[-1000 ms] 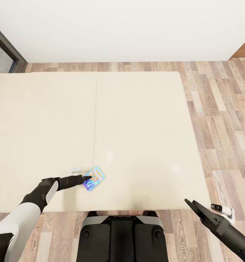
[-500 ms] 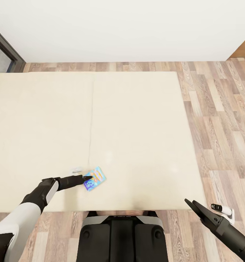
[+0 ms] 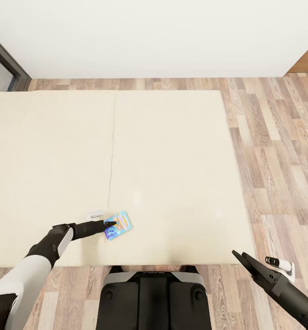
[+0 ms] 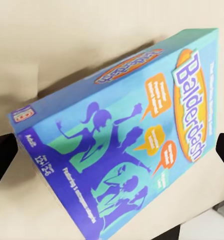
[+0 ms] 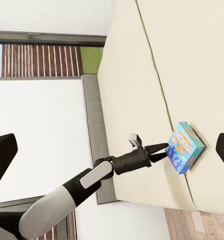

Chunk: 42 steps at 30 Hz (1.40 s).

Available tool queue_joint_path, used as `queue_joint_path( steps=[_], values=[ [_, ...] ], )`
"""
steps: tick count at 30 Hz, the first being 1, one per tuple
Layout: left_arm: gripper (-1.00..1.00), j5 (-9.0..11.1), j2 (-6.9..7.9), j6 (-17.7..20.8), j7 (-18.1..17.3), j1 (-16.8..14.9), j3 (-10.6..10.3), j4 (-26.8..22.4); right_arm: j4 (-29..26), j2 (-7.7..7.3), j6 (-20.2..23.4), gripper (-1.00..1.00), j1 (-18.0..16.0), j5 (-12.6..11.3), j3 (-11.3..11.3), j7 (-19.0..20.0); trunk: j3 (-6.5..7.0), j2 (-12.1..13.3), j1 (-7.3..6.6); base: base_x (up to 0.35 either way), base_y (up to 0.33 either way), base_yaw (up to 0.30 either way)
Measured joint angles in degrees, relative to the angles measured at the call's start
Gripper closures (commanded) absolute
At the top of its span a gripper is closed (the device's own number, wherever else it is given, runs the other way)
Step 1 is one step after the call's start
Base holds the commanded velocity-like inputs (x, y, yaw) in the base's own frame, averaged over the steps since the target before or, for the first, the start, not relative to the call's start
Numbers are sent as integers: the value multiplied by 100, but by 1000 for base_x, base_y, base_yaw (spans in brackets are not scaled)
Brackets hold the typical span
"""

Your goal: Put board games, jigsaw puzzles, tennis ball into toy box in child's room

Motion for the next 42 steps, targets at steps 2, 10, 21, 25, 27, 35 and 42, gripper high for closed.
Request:
queue_joint_path(
  steps=[2, 10, 21, 25, 27, 35, 42],
  values=[
    [-100, 0, 0, -2, 2, 0, -1, -2, -1, 1, 0, -100, 0, 0, 0, 0, 0, 0, 0, 0, -118, 0],
    [-100, 1, 1, -3, 1, -2, -1, -3, -1, 1, 0, -100, 0, 1, 0, 2, 0, 0, 0, 0, -176, 0],
    [-100, 2, -1, -3, 7, 0, -2, -3, -2, 2, 0, -100, 0, 2, 0, 1, 0, 0, 0, 0, -170, 0],
    [-100, 2, -1, -2, 3, 0, -1, -3, -1, 0, 0, -100, 0, 1, 0, 3, 0, 0, 0, 0, -175, 0],
    [-100, -1, 0, -4, 2, 0, -1, -3, -1, 1, 0, -100, 0, 0, 0, 4, 0, 0, 0, 0, -64, 0],
    [-100, 2, -1, -3, 0, 0, -1, -3, -1, -4, 0, -100, 0, 0, 0, 2, 0, 0, 0, 0, -143, 0],
    [-100, 2, 0, -3, 1, 0, -2, -3, -2, -3, 1, -100, 0, 4, 0, 3, 0, 0, 0, 0, -175, 0]
  ],
)
